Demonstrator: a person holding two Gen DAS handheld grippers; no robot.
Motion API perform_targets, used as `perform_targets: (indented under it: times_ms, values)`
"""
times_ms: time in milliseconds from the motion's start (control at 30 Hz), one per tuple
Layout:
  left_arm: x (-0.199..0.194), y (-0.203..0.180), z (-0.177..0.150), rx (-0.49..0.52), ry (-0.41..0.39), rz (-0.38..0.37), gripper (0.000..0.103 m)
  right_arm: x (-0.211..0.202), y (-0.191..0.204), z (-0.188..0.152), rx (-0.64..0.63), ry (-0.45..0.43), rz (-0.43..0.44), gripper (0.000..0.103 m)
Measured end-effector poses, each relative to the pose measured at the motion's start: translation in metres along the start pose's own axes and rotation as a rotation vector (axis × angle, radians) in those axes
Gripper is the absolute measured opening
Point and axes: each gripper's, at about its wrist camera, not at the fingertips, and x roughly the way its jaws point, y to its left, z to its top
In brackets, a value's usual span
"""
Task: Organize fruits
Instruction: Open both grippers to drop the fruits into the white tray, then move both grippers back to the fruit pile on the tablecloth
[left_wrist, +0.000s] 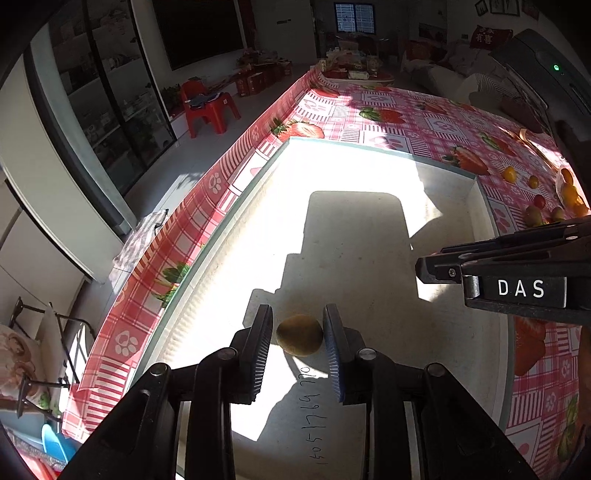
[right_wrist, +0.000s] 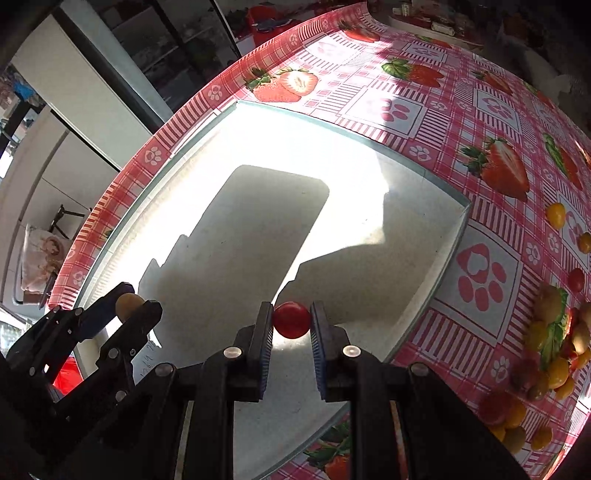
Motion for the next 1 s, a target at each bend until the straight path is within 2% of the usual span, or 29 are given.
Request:
perform_targets:
  times_ms: [33,67,100,167,233,367,500,767,1000]
  values:
    - [-0.001,0.000,-0.001,-0.001,-0.011,0.012,0.076,0.001,0.000,0.001,-0.001,0.002,0.007,0.027]
    - [-0.004,0.000,-0.002,-0.005,-0.033,0.022,0.083,0.001,0.000,0.002,-0.002,0.002,0.012,0.036]
    - [-0.009,0.000,-0.003,-0.007,-0.060,0.023,0.084,-0.001,0.001,0.002,-0.004,-0.002,0.007,0.043]
    - [-0.013,-0.001,-0.003,0.002,-0.064,0.010,0.084,-0.009,0.003,0.004,-0.012,-0.032,-0.015,0.065]
    - [-0.016,-0.002,-0.003,0.009,-0.060,0.003,0.084,-0.021,0.003,0.004,-0.016,-0.066,-0.017,0.074]
    - [-0.025,-0.005,-0.005,0.007,-0.065,-0.009,0.084,-0.048,-0.007,-0.003,0.013,-0.126,-0.001,0.079]
    - [-0.040,-0.017,-0.008,0.028,-0.082,-0.029,0.084,-0.073,-0.029,-0.023,0.055,-0.168,-0.018,0.079]
    - [-0.069,-0.062,-0.014,0.107,-0.112,-0.098,0.084,-0.104,-0.087,-0.096,0.183,-0.171,-0.077,0.079]
    - [-0.087,-0.110,-0.018,0.188,-0.124,-0.157,0.084,-0.117,-0.121,-0.156,0.239,-0.159,-0.164,0.079]
